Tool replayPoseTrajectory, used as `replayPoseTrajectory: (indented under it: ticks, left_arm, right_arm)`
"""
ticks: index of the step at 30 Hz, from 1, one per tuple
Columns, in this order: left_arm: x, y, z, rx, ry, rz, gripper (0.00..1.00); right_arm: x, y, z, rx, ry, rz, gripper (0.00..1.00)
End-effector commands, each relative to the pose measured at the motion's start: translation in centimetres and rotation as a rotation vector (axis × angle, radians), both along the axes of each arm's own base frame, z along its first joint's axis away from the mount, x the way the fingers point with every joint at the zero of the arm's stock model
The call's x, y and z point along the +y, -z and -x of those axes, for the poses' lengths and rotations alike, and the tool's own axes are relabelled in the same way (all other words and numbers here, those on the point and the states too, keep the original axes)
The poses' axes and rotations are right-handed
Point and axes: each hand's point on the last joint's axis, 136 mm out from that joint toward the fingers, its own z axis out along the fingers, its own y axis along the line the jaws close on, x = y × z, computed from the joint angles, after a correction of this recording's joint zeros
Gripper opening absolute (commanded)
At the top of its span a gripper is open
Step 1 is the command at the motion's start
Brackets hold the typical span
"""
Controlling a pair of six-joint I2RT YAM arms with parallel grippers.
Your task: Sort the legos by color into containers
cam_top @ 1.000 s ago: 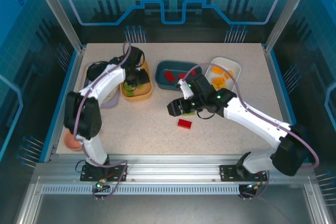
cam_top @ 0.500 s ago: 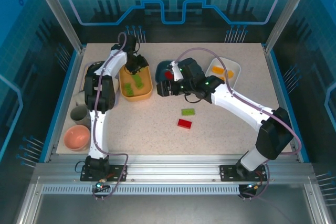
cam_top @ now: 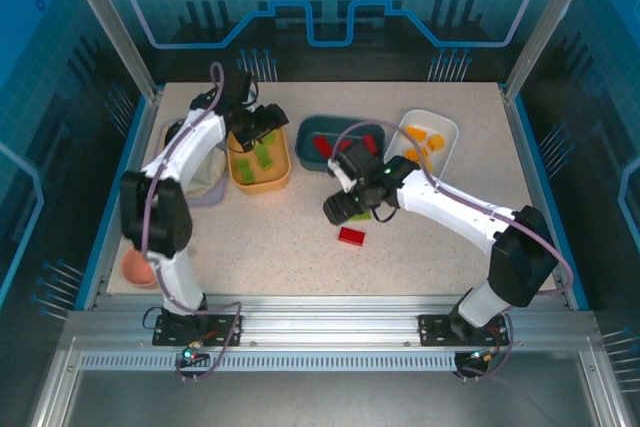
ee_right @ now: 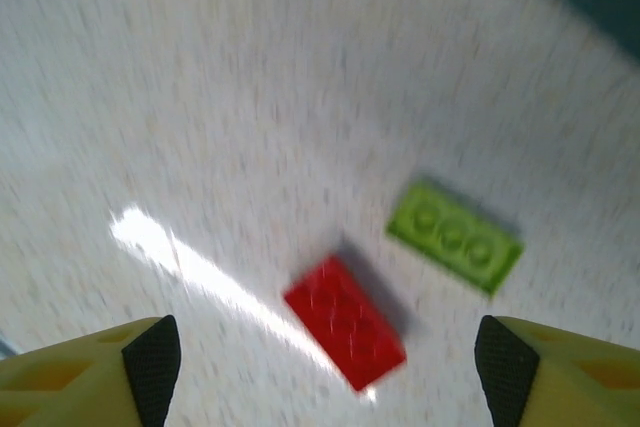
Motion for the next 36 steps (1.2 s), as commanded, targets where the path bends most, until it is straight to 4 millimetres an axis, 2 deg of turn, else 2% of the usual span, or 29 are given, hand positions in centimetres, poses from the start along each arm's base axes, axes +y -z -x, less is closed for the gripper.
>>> replayPoseTrajectory:
  ticks: [1, 4, 6, 11, 15, 21, 26, 29, 31, 33, 36]
  left_arm:
    - [-3.5, -0.2, 5.4, 0.007, 0.084, 0.077, 0.8]
    - [-4.9, 1.1, 10.8, 0.043, 0.118, 0.1, 0.8]
    - [-5.3, 1.9, 13.6, 0.061, 0.119, 0.121, 0.8]
    - [-5.2, 3.1, 18.4, 0.069, 0.103, 0.153, 0.8]
    - [-4.2, 3.1, 20.0, 0.059, 0.074, 0.15, 0.8]
    - [-3.6, 2.9, 20.7, 0.052, 0.058, 0.147, 0.8]
    - [-3.3, 2.6, 20.8, 0.039, 0.051, 0.144, 0.79]
    - [-3.2, 2.5, 20.8, 0.031, 0.047, 0.145, 0.79]
    - [-3.3, 2.2, 20.6, 0.023, 0.046, 0.147, 0.78]
    - [-3.4, 1.2, 20.1, -0.002, 0.05, 0.144, 0.78]
    - [-3.5, -0.7, 18.7, -0.047, 0.055, 0.115, 0.78]
  right_arm:
    - [-2.7, 2.5, 3.2, 0.086, -0.11, 0.175, 0.82]
    - [-2.4, 4.3, 3.9, 0.142, -0.155, 0.194, 0.84]
    - [-2.2, 5.2, 3.9, 0.165, -0.173, 0.208, 0.84]
    - [-1.5, 7.4, 3.3, 0.222, -0.202, 0.249, 0.83]
    - [-1.0, 8.9, 3.1, 0.262, -0.21, 0.27, 0.78]
    - [-1.2, 10.5, 2.7, 0.272, -0.207, 0.307, 0.65]
    - [-1.4, 11.1, 2.8, 0.276, -0.19, 0.313, 0.43]
    - [-1.3, 10.4, 2.4, 0.242, -0.172, 0.298, 0.3]
    - [-1.0, 8.6, 1.5, 0.197, -0.144, 0.27, 0.26]
    - [-1.0, 5.9, -0.1, 0.146, -0.09, 0.218, 0.25]
    - [-1.7, 1.2, -3.8, 0.076, 0.042, 0.092, 0.25]
